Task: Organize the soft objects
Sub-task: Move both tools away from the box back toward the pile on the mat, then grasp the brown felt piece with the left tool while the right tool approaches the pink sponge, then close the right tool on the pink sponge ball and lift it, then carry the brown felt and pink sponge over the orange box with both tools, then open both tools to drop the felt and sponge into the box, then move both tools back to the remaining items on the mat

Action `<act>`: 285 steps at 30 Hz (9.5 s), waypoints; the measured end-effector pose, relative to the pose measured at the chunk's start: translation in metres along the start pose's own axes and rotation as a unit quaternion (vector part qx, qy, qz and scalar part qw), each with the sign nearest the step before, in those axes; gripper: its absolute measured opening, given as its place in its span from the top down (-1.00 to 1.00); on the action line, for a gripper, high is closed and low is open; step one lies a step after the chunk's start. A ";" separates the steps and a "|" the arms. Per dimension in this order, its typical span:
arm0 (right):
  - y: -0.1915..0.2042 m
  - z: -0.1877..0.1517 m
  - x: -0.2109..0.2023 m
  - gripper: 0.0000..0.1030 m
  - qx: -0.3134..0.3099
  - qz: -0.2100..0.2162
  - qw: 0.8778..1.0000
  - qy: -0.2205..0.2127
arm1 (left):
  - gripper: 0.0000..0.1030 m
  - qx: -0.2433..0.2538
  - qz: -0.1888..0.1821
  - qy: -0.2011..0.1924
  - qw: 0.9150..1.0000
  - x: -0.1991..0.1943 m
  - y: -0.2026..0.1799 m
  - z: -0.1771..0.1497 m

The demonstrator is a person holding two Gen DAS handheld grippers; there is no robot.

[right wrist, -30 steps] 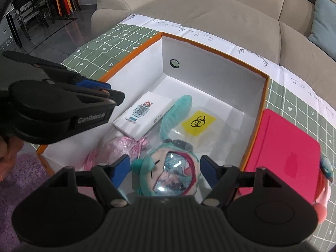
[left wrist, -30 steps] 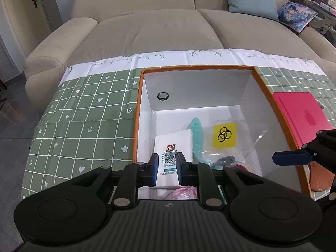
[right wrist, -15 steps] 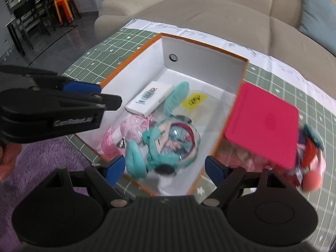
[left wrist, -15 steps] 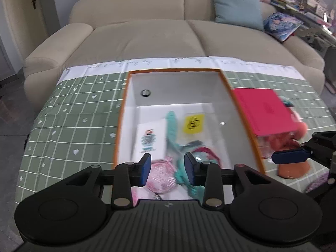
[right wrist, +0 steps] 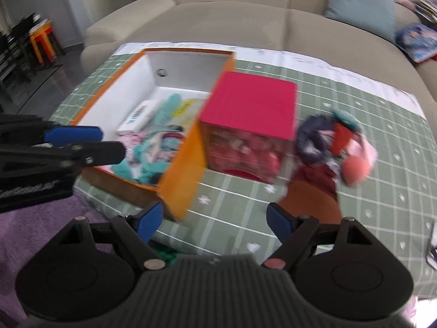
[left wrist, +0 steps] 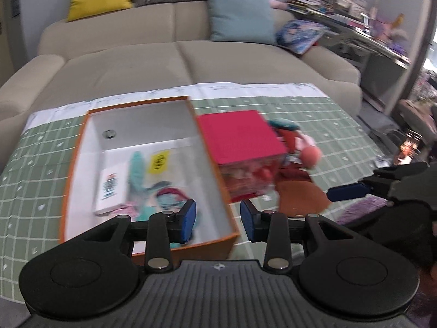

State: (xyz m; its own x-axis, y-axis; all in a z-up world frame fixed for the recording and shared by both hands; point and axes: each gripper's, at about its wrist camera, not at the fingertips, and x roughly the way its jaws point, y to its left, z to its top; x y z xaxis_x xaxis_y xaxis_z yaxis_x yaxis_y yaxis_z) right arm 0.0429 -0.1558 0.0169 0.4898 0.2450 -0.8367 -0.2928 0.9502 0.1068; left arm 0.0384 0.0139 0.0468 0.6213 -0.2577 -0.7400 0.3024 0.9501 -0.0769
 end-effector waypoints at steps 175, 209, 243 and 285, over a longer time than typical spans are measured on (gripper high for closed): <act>-0.153 -0.034 0.018 0.13 0.187 -0.042 0.981 0.034 | 0.90 0.118 -0.088 0.069 0.987 0.107 -0.134 0.018; 0.064 0.067 0.027 0.13 -0.063 0.045 0.996 -0.034 | 0.90 -0.018 0.020 -0.032 0.999 0.001 0.052 0.031; 0.095 0.140 0.178 -0.34 -0.194 -0.022 0.981 -0.002 | 0.36 0.008 0.087 0.087 0.992 0.139 0.148 0.062; -0.008 -0.004 0.007 -0.51 -0.009 -0.025 0.999 -0.031 | 0.35 0.026 -0.015 -0.005 1.000 0.013 0.000 -0.004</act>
State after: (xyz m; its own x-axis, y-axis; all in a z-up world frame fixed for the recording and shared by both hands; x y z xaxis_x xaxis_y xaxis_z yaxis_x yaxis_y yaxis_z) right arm 0.0451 -0.1621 0.0079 0.5543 0.2098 -0.8055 -0.2815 0.9579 0.0559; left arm 0.0441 0.0112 0.0342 0.6184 -0.2869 -0.7316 0.3569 0.9320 -0.0638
